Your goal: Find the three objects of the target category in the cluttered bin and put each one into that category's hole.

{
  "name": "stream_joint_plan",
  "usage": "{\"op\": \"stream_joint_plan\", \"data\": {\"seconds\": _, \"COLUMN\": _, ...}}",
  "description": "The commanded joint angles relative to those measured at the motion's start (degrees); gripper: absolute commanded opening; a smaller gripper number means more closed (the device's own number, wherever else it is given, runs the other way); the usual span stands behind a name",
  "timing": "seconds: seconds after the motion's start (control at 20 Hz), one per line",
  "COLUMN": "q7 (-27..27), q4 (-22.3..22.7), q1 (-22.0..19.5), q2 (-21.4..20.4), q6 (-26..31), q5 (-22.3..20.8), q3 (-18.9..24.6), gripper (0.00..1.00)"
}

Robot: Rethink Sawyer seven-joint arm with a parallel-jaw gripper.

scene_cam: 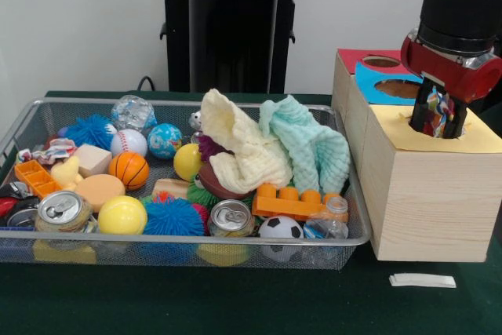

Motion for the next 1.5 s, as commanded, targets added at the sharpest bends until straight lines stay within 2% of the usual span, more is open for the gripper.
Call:
{"op": "stream_joint_plan", "data": {"seconds": 0.05, "q7": 2.4, "q4": 3.9, "q1": -4.7, "q2": -4.8, "q6": 3.6, "q5": -1.4, "q3": -1.1, "gripper": 1.00}}
{"op": "stream_joint_plan", "data": {"seconds": 0.75, "q7": 2.6, "q4": 5.1, "q1": -4.1, "q2": -6.0, "q6": 4.1, "q5": -1.5, "q3": -1.5, "gripper": 1.00}}
{"op": "stream_joint_plan", "data": {"seconds": 1.5, "q7": 2.3, "q4": 8.9, "q1": -3.4, "q2": -9.1, "q6": 3.6, "q5": -1.3, "q3": -1.5, "gripper": 1.00}}
